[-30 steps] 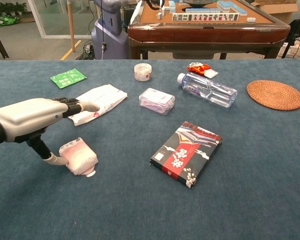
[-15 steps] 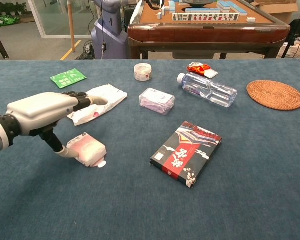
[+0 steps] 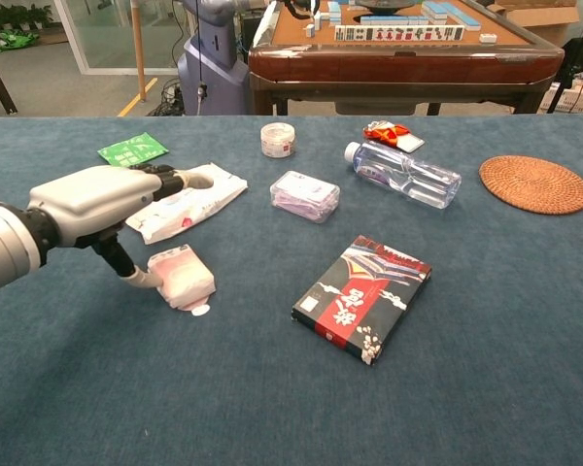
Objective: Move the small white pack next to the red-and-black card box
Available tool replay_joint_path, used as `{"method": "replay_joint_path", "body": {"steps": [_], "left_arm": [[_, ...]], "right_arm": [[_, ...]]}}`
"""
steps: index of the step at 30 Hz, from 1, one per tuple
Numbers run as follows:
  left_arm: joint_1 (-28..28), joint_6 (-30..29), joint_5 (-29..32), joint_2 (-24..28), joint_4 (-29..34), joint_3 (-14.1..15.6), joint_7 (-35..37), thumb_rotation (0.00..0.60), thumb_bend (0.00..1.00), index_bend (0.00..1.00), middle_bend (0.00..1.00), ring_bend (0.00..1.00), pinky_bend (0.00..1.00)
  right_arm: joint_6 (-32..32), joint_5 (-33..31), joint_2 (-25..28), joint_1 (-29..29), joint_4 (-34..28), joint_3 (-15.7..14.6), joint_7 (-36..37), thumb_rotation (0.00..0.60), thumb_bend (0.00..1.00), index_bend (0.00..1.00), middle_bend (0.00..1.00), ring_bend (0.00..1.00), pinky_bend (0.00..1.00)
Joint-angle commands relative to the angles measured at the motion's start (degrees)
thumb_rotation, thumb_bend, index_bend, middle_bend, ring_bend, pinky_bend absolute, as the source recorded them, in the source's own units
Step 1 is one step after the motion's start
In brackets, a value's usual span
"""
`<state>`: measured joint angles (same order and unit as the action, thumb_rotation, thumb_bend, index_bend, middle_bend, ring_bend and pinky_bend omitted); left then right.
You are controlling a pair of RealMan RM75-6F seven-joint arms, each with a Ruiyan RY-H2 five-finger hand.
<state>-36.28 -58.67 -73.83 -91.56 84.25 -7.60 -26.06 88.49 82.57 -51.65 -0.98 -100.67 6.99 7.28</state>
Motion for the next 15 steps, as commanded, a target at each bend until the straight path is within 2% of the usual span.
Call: {"method": "replay_joint_path", "body": {"steps": [1, 15], "left_arm": [[-0.58, 0.41, 0.43, -0.29, -0.23, -0.35, -0.24, 0.600, 0.01, 0.00, 0.00, 0.00, 0.01], [-3.98, 1.33, 2.10, -2.99, -3.56, -2.13, -1.68, 0.600, 0.01, 0.00, 0.00, 0.00, 0.01]], "right_arm": [[-0.01, -0.03, 0.01, 0.00, -0.03, 0.01, -0.02, 0.600, 0.14, 0.22, 0.32, 0.26, 0.45], [-0.27, -0.12, 0.09, -0.14, -0.09, 0.05, -0.11, 0.600, 0.14, 0.22, 0.32, 0.26, 0.45]]}}
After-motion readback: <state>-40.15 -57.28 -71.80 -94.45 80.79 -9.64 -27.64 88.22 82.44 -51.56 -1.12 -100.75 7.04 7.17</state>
